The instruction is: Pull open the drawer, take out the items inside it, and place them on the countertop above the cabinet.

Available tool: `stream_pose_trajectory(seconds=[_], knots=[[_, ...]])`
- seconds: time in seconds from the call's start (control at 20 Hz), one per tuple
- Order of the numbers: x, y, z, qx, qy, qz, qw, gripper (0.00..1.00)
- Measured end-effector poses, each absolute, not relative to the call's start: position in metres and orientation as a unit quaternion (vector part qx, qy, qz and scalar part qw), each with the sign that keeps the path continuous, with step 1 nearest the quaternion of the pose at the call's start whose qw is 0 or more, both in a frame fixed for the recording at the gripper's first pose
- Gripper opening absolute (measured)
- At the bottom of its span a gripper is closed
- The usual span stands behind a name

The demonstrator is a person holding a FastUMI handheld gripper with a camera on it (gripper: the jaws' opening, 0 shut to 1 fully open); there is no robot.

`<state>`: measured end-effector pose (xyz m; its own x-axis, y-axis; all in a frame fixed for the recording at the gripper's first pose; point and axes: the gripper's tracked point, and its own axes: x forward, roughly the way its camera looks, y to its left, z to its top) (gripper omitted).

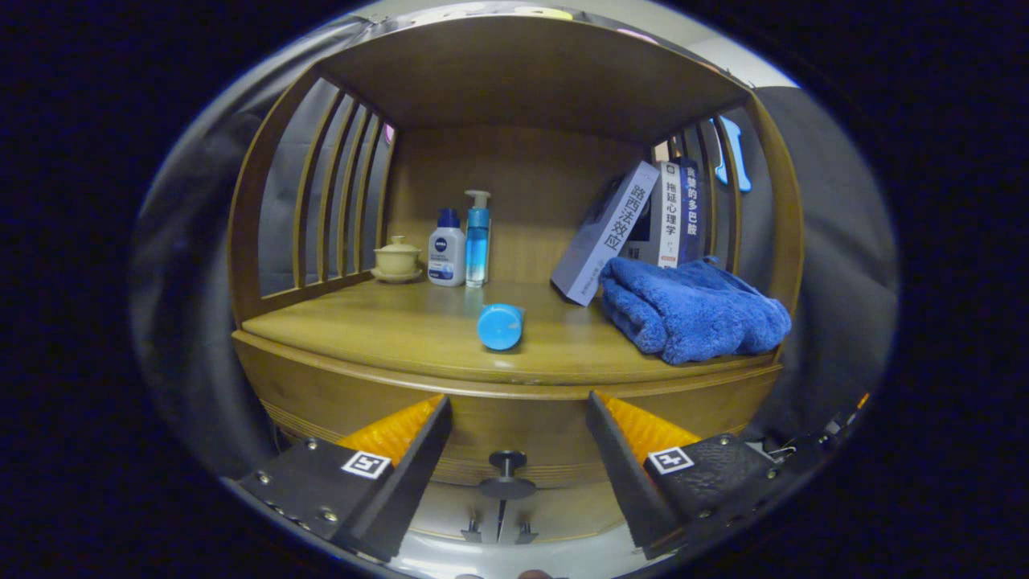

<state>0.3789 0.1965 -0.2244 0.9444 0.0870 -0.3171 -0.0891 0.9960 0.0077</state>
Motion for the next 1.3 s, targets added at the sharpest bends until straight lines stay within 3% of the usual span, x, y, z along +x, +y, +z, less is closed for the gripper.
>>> stream_pose_trajectory(seconds=[0.6, 0.95, 1.3], knots=[[0.368, 0.122, -0.153, -0.010, 0.093, 0.097, 0.991, 1.00], [0.381, -0.018, -0.137, 0.044, 0.081, 0.049, 0.995, 0.98], [0.340, -0.142, -0.139, 0.008, 0.038, 0.000, 0.999, 0.98]])
